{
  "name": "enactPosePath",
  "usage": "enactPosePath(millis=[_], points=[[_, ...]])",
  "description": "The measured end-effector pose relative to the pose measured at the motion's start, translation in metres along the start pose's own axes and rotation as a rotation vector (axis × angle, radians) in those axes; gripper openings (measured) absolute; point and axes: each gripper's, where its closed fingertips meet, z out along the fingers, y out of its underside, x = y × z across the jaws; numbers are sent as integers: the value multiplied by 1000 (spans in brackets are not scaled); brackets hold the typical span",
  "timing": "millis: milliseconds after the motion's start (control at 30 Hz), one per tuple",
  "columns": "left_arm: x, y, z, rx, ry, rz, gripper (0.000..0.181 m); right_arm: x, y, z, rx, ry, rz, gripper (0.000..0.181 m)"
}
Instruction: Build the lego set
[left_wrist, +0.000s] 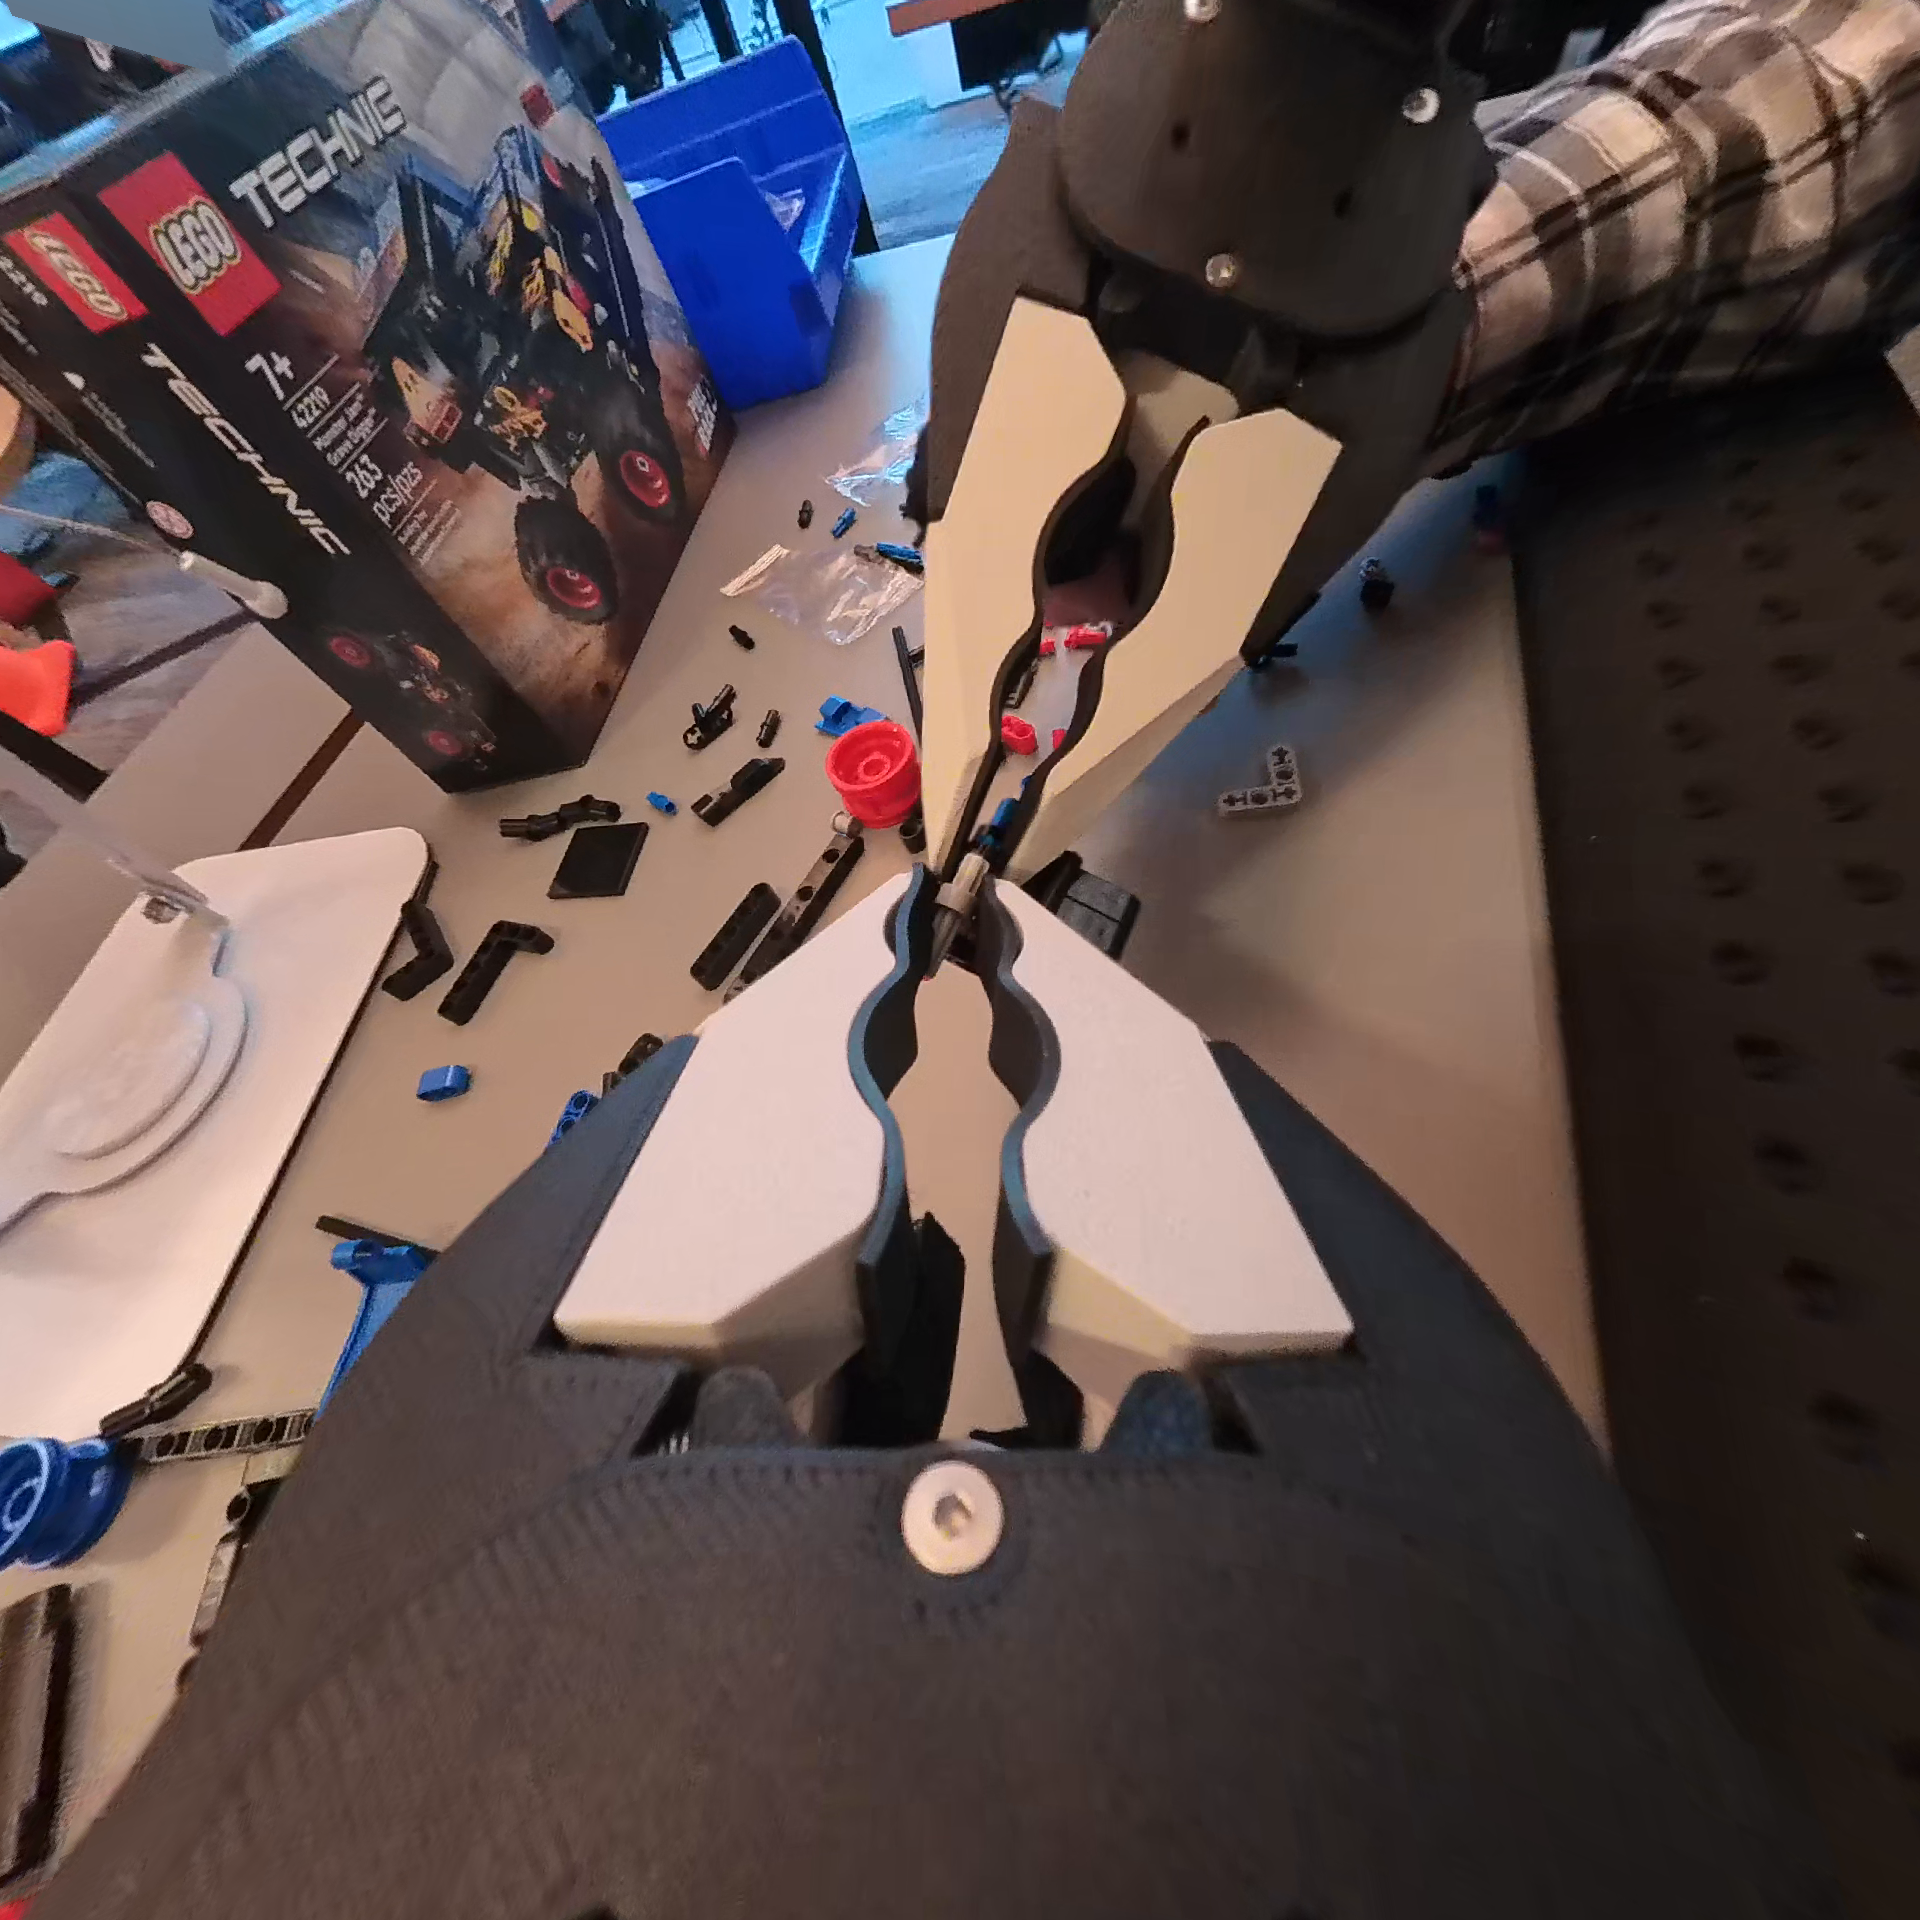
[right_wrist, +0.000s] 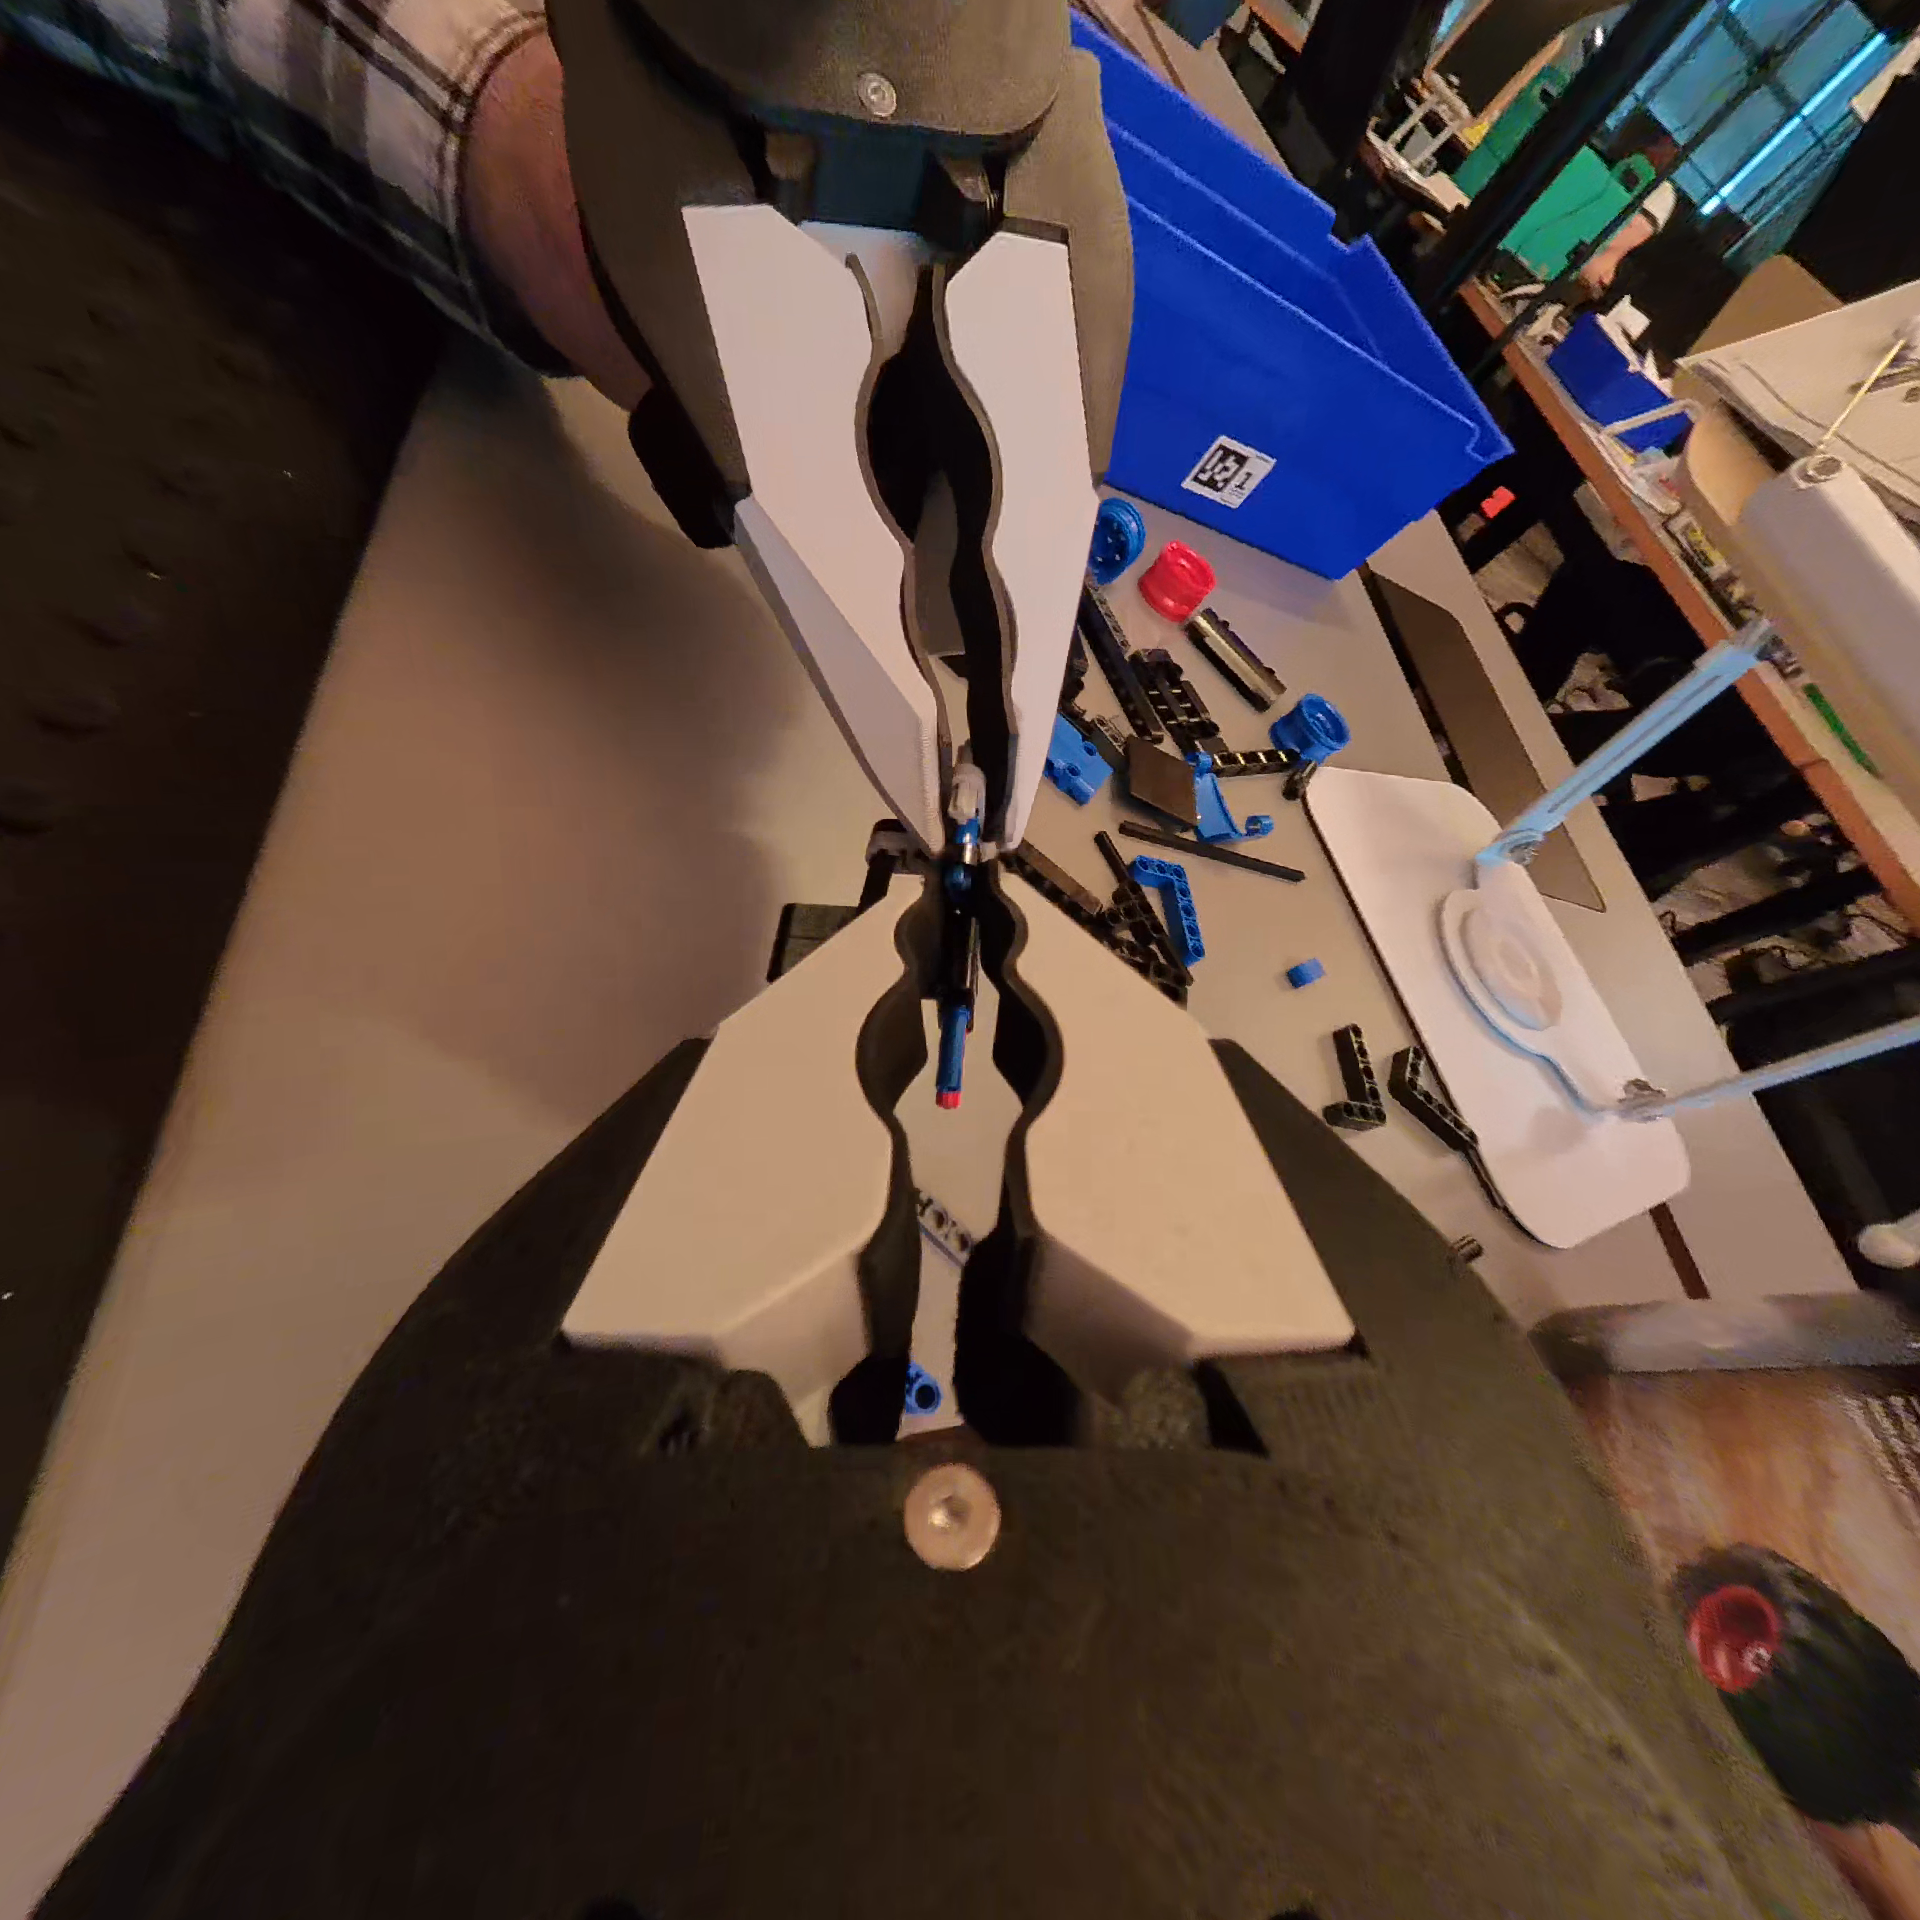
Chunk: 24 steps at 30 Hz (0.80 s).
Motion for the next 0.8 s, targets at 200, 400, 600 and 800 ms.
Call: enactPosePath(millis=[200, 400, 600, 800], points=[[-2, 6, 1, -31, 24, -7, 7, 2, 3, 2, -15, 25, -14, 5], [7, 24, 4, -125, 64, -26, 11, -10, 16, 9, -77, -39, 6, 5], [6, 31, -1, -160, 65, -87, 21, -17, 22, 13, -116, -50, -13, 5], [15, 56, 3, -300, 78, -103, 19, -26, 29, 15, -181, -41, -76, 5]])
